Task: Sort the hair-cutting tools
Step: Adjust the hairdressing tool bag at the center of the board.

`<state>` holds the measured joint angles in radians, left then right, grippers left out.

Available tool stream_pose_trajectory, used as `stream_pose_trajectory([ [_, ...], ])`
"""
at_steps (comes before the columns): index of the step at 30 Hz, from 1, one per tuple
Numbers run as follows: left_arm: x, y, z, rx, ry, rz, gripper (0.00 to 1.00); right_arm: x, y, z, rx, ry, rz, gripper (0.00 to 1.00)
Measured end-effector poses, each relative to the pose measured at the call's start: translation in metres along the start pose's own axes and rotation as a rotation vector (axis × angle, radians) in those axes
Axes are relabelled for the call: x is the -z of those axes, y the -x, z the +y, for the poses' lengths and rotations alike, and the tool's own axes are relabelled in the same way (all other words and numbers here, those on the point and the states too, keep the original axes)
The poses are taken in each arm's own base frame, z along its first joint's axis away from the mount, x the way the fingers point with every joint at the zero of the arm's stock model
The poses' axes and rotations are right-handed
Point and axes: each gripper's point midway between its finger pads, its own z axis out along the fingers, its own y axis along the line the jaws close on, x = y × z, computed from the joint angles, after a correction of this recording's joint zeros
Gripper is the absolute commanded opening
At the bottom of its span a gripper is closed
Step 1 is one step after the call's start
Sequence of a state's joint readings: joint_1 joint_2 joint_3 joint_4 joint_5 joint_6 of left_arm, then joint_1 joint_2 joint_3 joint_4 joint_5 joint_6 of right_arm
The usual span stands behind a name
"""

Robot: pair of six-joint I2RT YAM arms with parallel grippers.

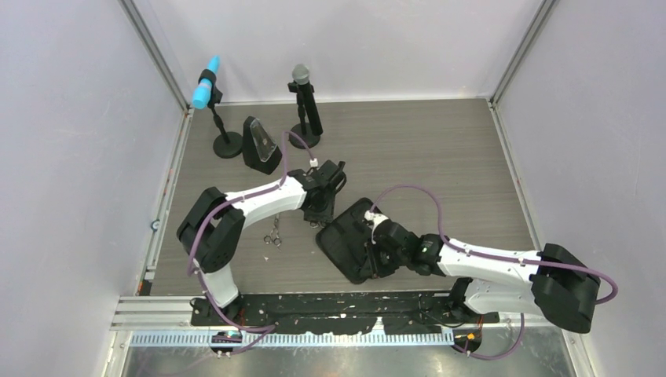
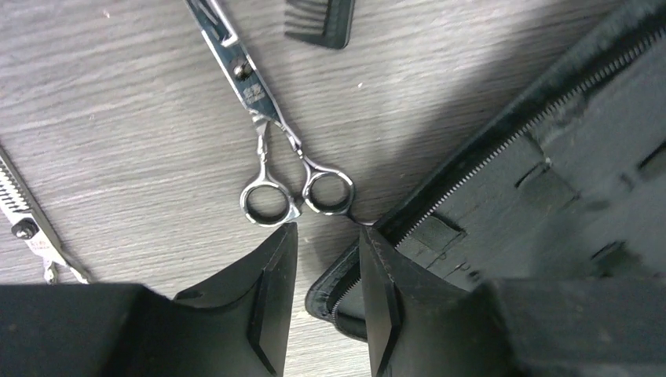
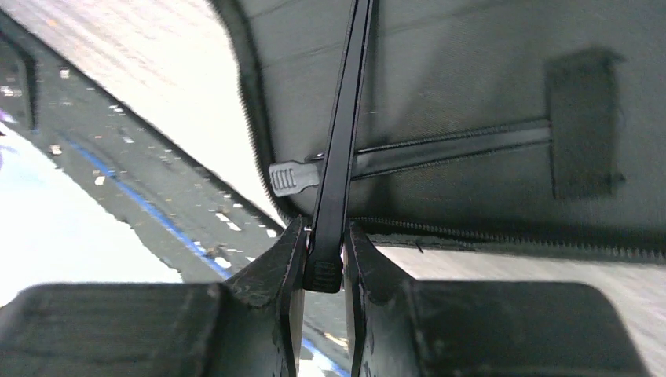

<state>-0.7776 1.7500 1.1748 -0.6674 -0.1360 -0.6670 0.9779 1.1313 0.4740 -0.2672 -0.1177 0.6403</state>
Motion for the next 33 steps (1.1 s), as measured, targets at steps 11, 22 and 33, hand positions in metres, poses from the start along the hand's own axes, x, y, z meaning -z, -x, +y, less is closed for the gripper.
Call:
stream_pose_trajectory([
  [11, 0.041, 0.006, 0.015, 0.063, -0.021, -0.138, 0.59, 0.012, 0.022, 0.025, -0.029, -0.004, -0.119, 0.07],
  [22, 0.032, -0.043, 0.008, 0.162, -0.126, -0.051, 0.56, 0.058, 0.065, 0.012, 0.084, -0.114, -0.296, 0.07],
  [33, 0.0, -0.032, -0.005, 0.123, -0.08, -0.013, 0.19, 0.059, 0.052, -0.007, 0.156, -0.179, -0.252, 0.06],
])
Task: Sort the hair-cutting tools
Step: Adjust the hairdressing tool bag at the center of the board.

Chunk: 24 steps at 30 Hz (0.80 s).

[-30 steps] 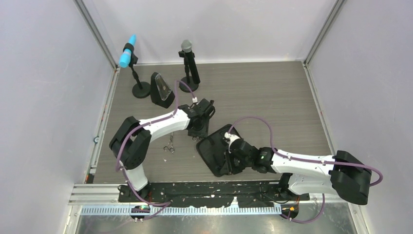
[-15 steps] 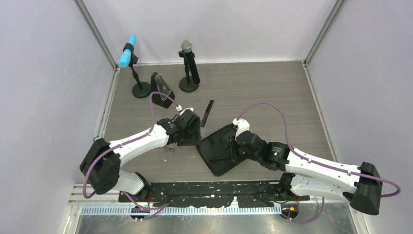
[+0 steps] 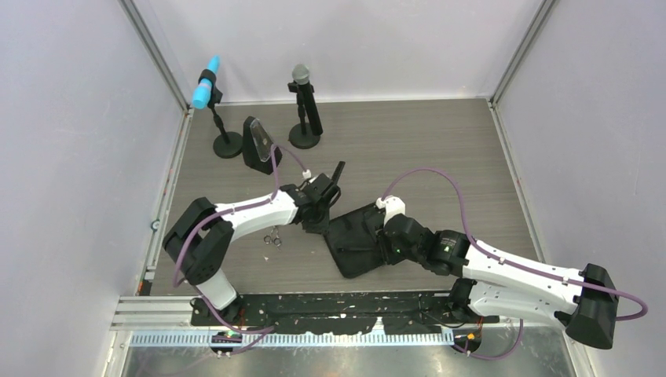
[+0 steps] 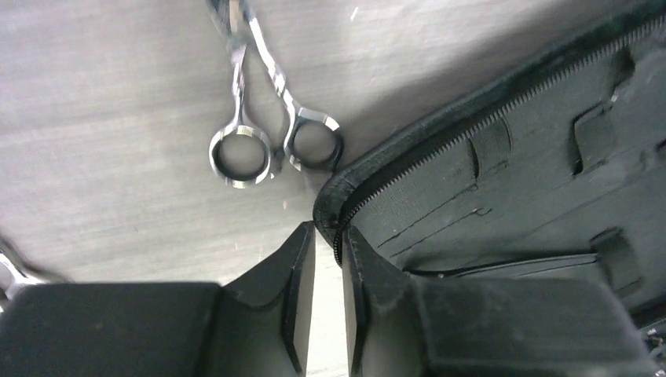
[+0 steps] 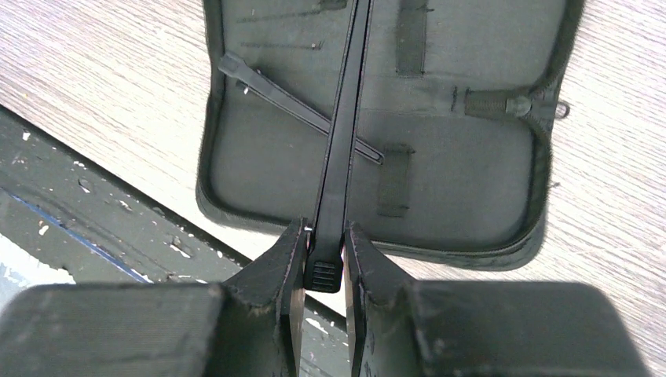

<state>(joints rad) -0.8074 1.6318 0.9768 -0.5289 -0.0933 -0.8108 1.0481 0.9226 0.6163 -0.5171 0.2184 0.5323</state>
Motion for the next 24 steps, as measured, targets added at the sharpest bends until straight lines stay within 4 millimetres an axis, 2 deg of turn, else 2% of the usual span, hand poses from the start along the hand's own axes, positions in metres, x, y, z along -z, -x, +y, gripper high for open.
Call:
stream_pose_trajectory([
  [4, 0.003, 0.032, -0.011, -0.075, -0.003, -0.07, 0.22, 0.001, -0.004, -0.005, 0.016, -0.017, 0.017, 0.06],
  [5, 0.005, 0.043, -0.013, -0.1, -0.002, -0.092, 0.24, 0.001, -0.005, -0.006, 0.019, -0.02, 0.022, 0.06],
  [8, 0.01, 0.062, -0.017, -0.162, 0.004, -0.142, 0.42, 0.001, -0.008, -0.011, 0.025, -0.04, 0.033, 0.05],
  [10, 0.014, 0.071, -0.017, -0.198, 0.008, -0.168, 0.47, 0.002, -0.009, -0.015, 0.024, -0.062, 0.035, 0.05],
  [14, 0.02, 0.068, -0.013, -0.21, 0.005, -0.175, 0.52, 0.003, -0.01, -0.032, -0.022, -0.129, 0.035, 0.05],
  [17, 0.035, 0.057, -0.008, -0.199, -0.022, -0.178, 0.53, 0.003, -0.013, -0.047, -0.091, -0.163, 0.019, 0.05],
  [20, 0.047, 0.05, -0.014, -0.176, -0.082, -0.175, 0.54, 0.003, -0.021, -0.065, -0.164, -0.192, -0.006, 0.05],
  [24, 0.048, 0.039, -0.026, -0.149, -0.148, -0.135, 0.54, 0.002, -0.03, -0.081, -0.24, -0.211, -0.044, 0.05],
])
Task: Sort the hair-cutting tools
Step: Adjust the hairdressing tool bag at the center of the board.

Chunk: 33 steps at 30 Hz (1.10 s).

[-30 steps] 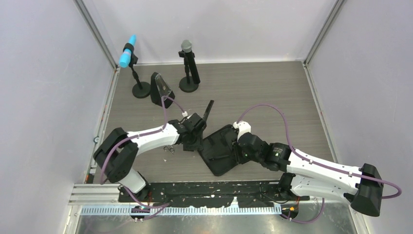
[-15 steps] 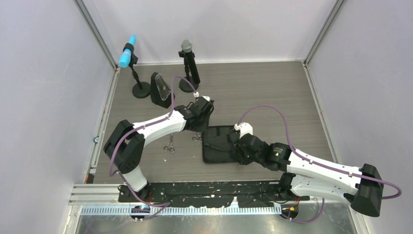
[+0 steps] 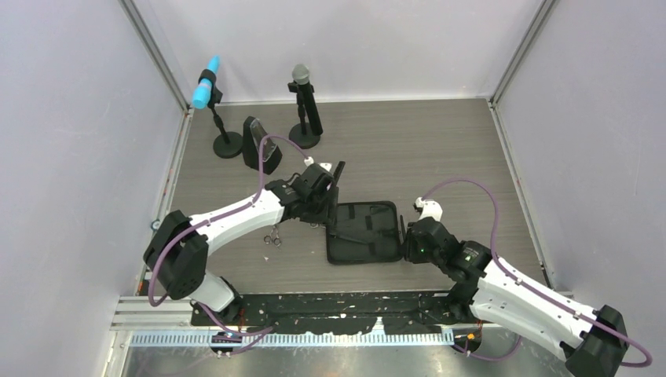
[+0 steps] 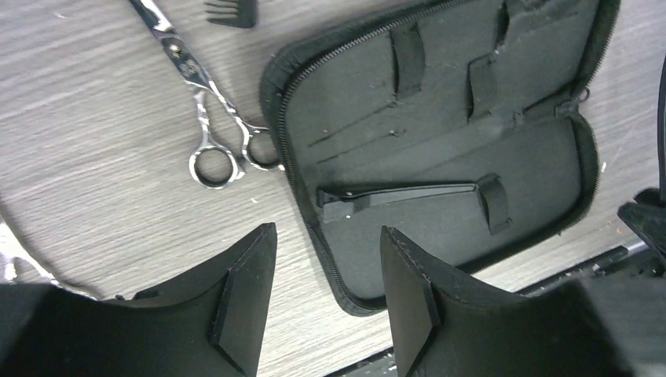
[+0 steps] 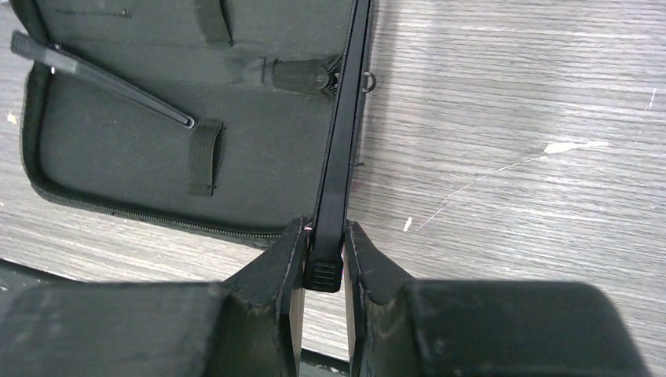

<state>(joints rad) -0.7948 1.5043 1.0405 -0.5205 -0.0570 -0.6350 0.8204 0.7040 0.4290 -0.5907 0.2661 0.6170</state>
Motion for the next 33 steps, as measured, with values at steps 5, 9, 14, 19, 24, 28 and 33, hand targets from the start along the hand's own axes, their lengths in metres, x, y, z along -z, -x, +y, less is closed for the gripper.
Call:
stream_pose_trajectory([
  [5, -0.006, -0.016, -0.011, 0.008, -0.03, 0.058, 0.54, -0.006, 0.001, -0.003, -0.056, 0.011, -0.027, 0.05],
  [9, -0.015, -0.027, -0.013, 0.004, -0.023, 0.1, 0.54, -0.012, 0.003, -0.001, -0.066, 0.018, -0.025, 0.05],
  [14, -0.021, -0.035, -0.009, -0.001, 0.005, 0.136, 0.54, -0.023, -0.001, -0.003, -0.072, 0.002, 0.0, 0.05],
  [19, -0.022, -0.032, -0.006, -0.003, 0.03, 0.13, 0.53, -0.032, -0.007, -0.007, -0.078, -0.02, 0.033, 0.05],
  [24, -0.025, -0.027, -0.009, -0.004, 0.034, 0.128, 0.51, -0.037, -0.014, -0.01, -0.076, -0.033, 0.06, 0.05],
  [28, -0.029, -0.029, -0.011, -0.01, 0.039, 0.139, 0.49, -0.04, -0.016, -0.01, -0.078, -0.036, 0.07, 0.05],
  [33, -0.032, -0.033, -0.01, -0.016, 0.051, 0.159, 0.45, -0.041, -0.017, -0.01, -0.078, -0.036, 0.077, 0.05],
])
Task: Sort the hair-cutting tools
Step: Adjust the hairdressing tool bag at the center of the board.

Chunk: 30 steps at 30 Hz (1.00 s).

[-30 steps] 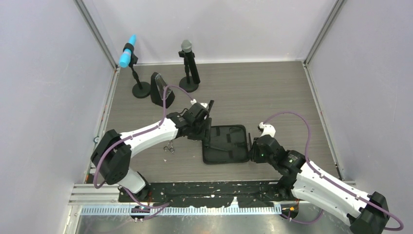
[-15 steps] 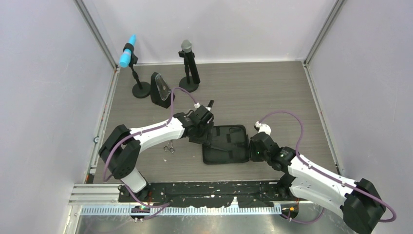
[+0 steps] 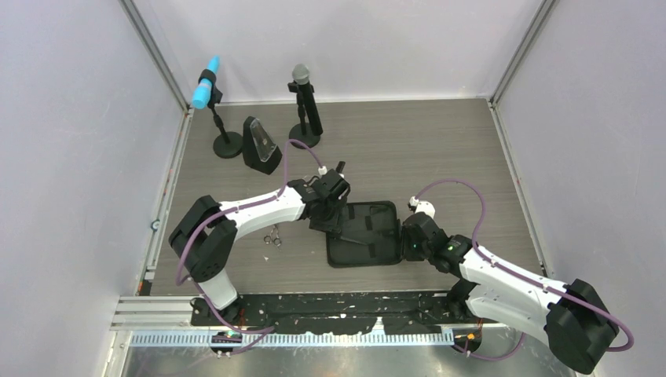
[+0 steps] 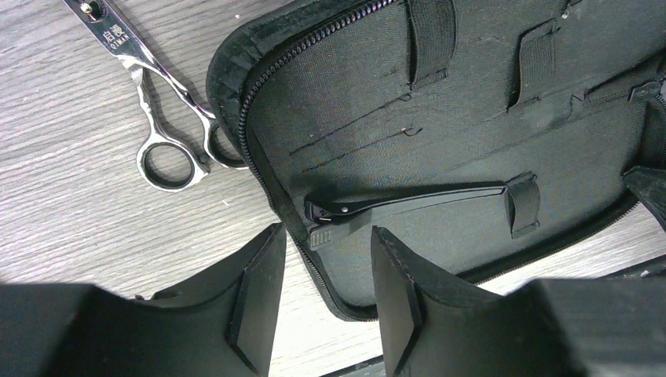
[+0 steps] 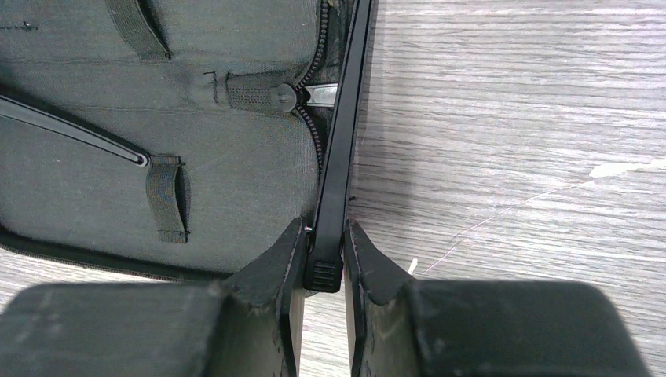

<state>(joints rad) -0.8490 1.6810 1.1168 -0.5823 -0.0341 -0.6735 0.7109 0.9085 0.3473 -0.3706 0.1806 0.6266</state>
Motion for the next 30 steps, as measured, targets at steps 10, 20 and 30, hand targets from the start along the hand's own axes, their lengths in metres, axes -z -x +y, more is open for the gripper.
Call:
stream_pose_trajectory([
  [10, -0.003, -0.001, -0.003, -0.009, 0.012, 0.02, 0.38, 0.0, 0.0, 0.0, -0.001, 0.002, 0.001, 0.05],
  [20, -0.002, -0.007, -0.006, -0.023, 0.015, 0.038, 0.39, 0.0, 0.0, 0.0, -0.001, 0.002, 0.002, 0.05],
  [30, -0.001, -0.011, -0.008, -0.029, 0.018, 0.046, 0.42, 0.0, 0.0, 0.001, -0.001, 0.003, 0.002, 0.05],
])
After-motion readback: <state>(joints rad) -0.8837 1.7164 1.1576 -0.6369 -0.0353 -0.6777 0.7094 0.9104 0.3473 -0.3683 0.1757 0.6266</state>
